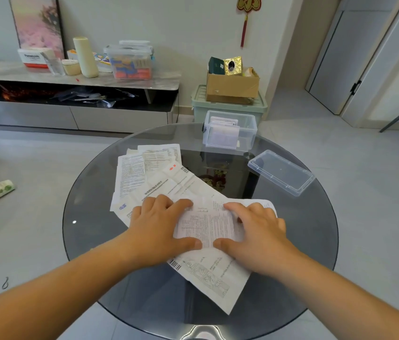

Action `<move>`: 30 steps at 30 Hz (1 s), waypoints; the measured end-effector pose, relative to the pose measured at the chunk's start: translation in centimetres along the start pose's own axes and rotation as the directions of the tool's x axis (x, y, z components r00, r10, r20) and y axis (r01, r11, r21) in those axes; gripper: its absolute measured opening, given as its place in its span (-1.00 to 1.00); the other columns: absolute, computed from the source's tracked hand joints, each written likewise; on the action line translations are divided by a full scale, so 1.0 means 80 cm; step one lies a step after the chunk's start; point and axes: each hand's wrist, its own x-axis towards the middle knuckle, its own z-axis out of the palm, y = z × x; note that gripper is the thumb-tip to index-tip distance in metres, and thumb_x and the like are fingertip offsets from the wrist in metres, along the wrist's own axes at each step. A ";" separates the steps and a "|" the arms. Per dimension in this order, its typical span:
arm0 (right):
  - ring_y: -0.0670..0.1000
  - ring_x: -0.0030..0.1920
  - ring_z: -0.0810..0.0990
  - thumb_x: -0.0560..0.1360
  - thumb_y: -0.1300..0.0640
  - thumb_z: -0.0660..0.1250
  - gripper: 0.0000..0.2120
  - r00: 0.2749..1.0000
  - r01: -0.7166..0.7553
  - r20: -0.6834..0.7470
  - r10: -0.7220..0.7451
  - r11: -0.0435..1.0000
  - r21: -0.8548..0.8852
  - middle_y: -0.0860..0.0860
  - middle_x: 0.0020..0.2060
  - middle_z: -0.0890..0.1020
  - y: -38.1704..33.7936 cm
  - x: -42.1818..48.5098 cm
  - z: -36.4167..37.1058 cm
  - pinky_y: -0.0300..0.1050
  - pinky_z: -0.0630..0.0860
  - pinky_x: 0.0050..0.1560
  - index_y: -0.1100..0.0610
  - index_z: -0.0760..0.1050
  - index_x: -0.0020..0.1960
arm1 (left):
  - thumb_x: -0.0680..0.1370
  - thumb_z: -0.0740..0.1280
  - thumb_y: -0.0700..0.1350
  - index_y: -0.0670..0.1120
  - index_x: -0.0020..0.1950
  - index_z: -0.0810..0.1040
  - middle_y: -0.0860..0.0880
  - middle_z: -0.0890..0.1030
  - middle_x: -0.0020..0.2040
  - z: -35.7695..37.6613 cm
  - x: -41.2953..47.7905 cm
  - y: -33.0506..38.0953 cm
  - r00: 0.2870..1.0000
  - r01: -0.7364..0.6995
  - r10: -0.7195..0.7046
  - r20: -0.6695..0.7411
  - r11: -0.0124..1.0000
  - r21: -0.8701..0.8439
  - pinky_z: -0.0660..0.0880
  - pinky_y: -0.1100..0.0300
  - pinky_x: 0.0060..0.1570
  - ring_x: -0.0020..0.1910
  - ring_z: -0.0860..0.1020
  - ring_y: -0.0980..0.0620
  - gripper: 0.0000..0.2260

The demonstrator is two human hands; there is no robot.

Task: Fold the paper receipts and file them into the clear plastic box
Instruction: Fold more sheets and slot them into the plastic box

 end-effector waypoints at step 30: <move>-0.23 0.19 0.36 0.56 -0.18 0.30 -0.68 0.932 0.362 -0.016 -0.362 0.930 0.058 -0.29 0.19 0.48 0.004 -0.009 0.003 -0.23 0.35 0.29 -0.15 0.47 0.28 | 0.43 0.48 0.21 0.15 0.01 0.41 0.13 0.46 0.03 -0.022 0.010 0.024 0.998 -0.068 0.067 -0.013 0.990 -0.123 0.47 0.26 -0.03 -0.03 0.46 0.11 -0.68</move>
